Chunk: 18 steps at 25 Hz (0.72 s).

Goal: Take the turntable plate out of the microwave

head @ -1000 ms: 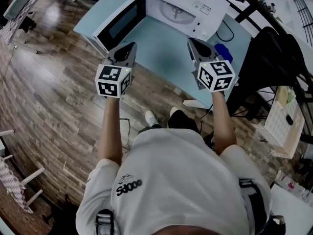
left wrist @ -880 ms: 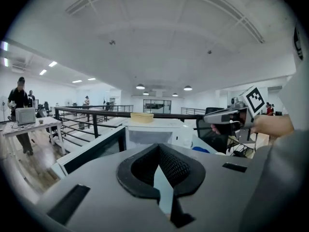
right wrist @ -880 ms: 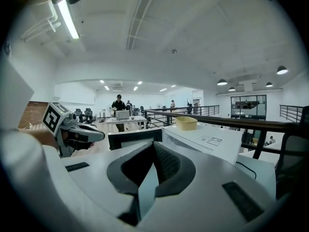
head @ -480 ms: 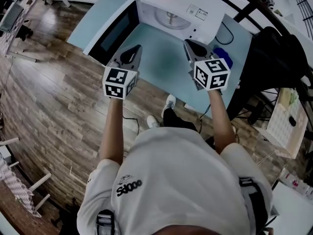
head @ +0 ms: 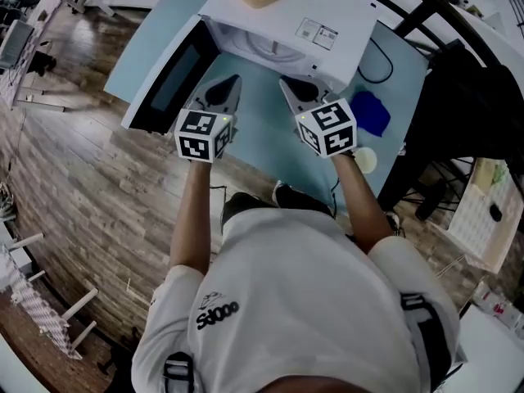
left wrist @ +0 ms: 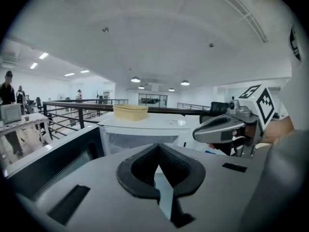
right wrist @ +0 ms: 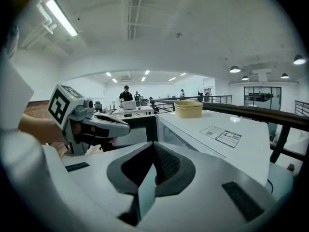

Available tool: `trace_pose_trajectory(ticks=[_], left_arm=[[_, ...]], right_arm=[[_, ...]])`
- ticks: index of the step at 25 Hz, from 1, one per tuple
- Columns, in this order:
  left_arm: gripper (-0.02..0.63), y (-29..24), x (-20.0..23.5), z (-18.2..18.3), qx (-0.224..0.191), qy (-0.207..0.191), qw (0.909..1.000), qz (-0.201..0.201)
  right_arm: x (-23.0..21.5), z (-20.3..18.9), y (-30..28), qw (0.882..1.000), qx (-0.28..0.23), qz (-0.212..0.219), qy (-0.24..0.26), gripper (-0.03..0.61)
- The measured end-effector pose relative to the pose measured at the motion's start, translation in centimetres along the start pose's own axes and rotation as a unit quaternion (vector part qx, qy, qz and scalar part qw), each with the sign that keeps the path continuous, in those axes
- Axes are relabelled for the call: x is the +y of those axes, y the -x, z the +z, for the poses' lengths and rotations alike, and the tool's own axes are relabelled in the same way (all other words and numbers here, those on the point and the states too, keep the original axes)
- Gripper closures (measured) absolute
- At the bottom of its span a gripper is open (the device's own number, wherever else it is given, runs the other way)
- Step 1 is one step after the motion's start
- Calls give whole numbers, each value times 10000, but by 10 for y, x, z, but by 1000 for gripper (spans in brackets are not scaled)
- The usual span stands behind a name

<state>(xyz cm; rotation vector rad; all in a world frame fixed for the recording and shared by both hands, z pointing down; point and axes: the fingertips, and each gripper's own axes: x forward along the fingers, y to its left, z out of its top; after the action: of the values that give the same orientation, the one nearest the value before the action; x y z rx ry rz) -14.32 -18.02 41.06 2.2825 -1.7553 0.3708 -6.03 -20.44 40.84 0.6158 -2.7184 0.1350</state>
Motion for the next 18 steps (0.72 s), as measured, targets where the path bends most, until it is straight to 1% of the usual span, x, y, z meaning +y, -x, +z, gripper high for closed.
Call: trace_pose_trajectory(ticks=[3,6,9,11,13,15,16,18], left_arm=[[597,-21,16,-4,24,332,9993,186],[597,-43,32,-13,70,667,9976,165],[597,-69,51,-27,291,759,9966,153],[597,-85,62,-38,489,796,9956,101],[597,-97,68,-45,589,914,9939,-179],[597,-107,66,-51,638,1034,9904,-667],[598,-112,66,-54,676,1029,9887,-860],[597,-125,69,-58,724,997,9864,-1085]], right_arm=[[-5,-6,-18,9998,136,135,96,572],[-4,-12,-35,9994,168,302,74,572],[-11,-20,-56,9994,241,262,-10,572],[-17,-25,-72,9993,293,181,-176,572],[-22,-28,-87,9989,275,67,-385,572],[-26,-33,-98,9982,281,-73,-520,572],[-28,-36,-104,9979,315,-139,-554,572],[-35,-43,-117,9968,427,-278,-611,572]])
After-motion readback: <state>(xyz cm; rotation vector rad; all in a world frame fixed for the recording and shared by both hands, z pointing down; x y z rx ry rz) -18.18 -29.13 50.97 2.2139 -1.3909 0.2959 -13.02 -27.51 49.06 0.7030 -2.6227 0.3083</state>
